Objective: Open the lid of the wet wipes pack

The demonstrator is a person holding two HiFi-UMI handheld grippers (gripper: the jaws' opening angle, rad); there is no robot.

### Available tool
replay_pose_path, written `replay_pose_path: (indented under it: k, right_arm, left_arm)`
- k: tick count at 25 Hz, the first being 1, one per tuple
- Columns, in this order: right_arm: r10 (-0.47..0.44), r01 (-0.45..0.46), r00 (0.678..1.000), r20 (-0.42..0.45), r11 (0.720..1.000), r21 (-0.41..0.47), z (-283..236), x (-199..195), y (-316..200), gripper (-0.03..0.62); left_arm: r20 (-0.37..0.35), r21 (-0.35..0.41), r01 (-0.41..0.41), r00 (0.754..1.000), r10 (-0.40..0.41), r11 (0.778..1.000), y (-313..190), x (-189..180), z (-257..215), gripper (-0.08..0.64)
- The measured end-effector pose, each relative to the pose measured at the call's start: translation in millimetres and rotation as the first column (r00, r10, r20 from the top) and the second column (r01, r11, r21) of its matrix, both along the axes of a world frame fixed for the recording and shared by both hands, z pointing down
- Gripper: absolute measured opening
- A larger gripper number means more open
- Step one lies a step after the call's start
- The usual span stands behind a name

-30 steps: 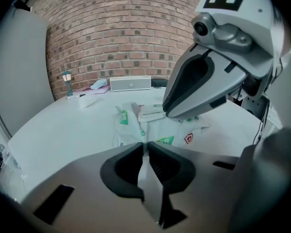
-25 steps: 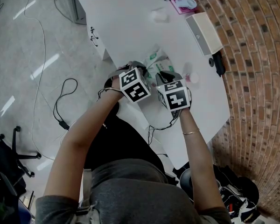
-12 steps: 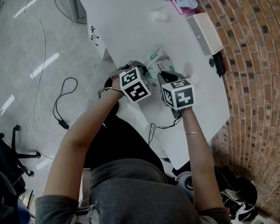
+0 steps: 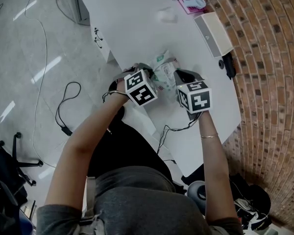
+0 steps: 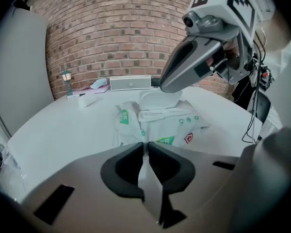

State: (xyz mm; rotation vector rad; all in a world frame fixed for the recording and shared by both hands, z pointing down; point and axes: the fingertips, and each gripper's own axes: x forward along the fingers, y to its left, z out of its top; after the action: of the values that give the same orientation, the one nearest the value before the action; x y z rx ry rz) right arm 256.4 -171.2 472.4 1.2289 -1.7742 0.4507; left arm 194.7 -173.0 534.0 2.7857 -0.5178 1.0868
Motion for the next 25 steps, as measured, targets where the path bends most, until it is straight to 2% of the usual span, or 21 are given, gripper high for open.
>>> replay_pose_path:
  k: [5, 17, 25]
  right_arm:
    - [0.012, -0.011, 0.999, -0.037, 1.0, 0.014, -2, 8, -5, 0.015]
    - [0.059, -0.058, 0.998, -0.03, 0.998, 0.034, -3, 25, -13, 0.017]
    - [0.052, -0.049, 0.996, -0.07, 0.998, 0.047, -1, 31, -17, 0.02]
  left_arm:
    - [-0.001, 0.004, 0.002, 1.0, -0.002, 1.0, -1, -1, 0, 0.052]
    - [-0.004, -0.006, 0.015, 1.0, -0.015, 1.0, -1, 0, 0, 0.052]
    - [-0.005, -0.003, 0.022, 1.0, -0.022, 1.0, -2, 0, 0, 0.052]
